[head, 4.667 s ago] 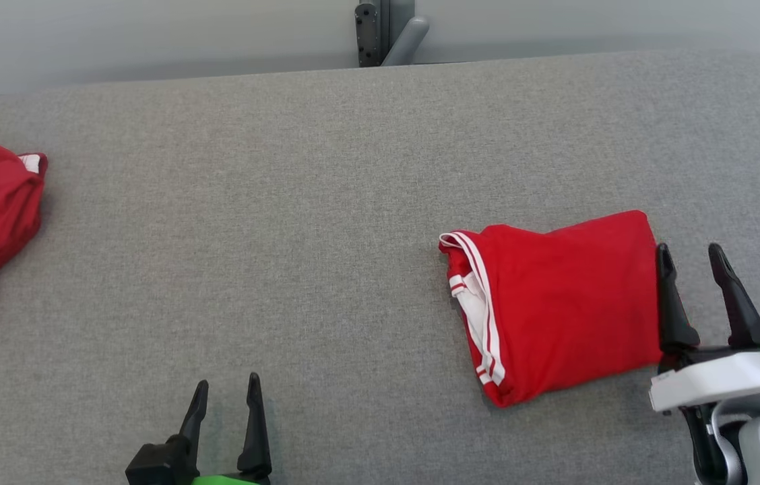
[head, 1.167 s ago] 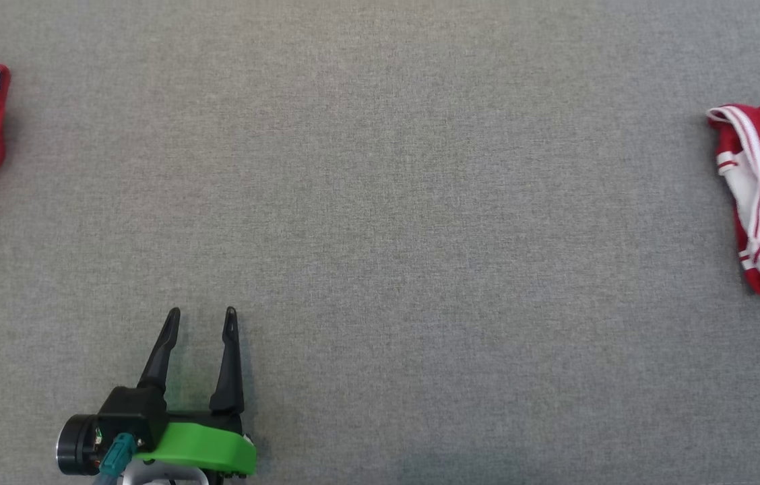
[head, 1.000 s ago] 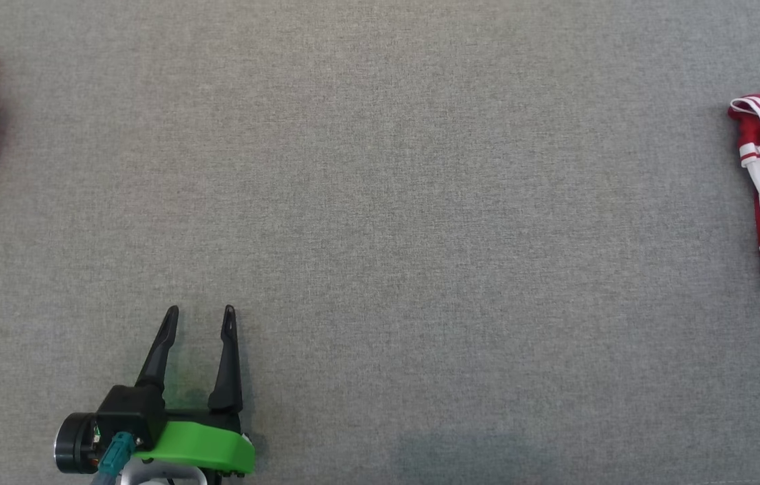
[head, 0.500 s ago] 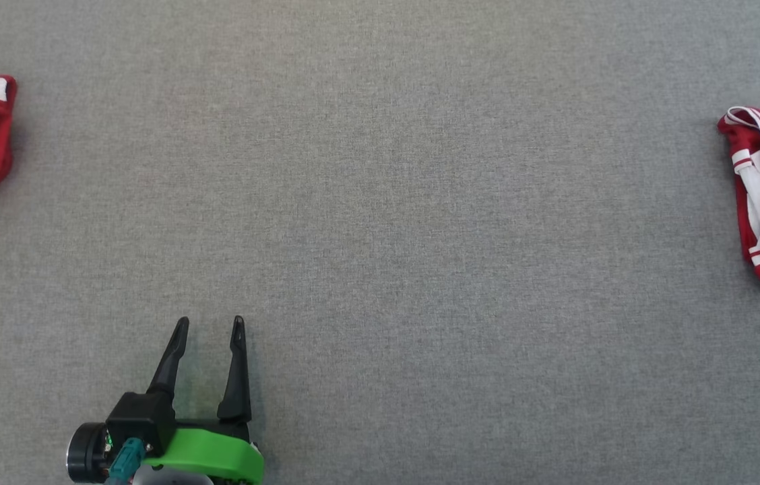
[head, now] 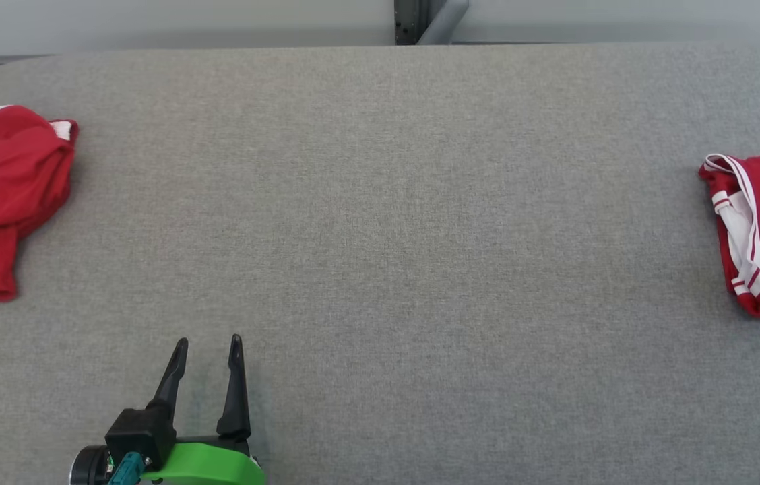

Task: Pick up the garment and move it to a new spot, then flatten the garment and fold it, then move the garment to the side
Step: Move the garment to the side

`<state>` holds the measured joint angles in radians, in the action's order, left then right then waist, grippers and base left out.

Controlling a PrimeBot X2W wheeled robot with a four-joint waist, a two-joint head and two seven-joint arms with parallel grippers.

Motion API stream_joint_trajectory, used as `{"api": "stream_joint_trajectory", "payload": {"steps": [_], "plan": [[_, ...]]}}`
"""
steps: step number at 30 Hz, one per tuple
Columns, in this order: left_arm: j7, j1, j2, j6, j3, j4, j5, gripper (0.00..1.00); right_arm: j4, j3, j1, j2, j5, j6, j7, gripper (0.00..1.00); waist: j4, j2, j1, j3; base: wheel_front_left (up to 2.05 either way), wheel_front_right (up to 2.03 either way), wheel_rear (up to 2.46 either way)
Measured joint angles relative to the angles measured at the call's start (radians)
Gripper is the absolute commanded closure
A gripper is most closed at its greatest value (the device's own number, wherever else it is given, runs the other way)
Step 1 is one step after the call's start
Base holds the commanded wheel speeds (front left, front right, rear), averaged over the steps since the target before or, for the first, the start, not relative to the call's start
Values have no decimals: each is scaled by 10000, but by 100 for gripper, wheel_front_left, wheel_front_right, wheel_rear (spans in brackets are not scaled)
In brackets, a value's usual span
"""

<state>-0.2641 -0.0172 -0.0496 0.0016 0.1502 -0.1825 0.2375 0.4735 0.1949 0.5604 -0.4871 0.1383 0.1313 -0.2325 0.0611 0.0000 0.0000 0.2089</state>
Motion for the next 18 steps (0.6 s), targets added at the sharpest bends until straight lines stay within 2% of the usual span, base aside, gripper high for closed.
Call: {"api": "stream_joint_trajectory", "payload": {"steps": [8, 14, 18], "plan": [[0, -418, 2, 125, -228, -54, 111, 0, -1783, -562, -3052, 1760, 541, 0, -230, 0, 424, 0, 0, -769, 0, 0, 0], [0, -702, 0, 113, -407, -94, 159, 0, -2514, -836, -4370, 2934, 621, 0, -290, 0, 475, 0, 0, -1185, 0, 0, 0], [0, -780, 0, 71, -479, -203, 169, 0, -2721, -1020, -4915, 3413, 579, 0, -293, 0, 314, 0, 0, -1294, 0, 0, 0]]}}
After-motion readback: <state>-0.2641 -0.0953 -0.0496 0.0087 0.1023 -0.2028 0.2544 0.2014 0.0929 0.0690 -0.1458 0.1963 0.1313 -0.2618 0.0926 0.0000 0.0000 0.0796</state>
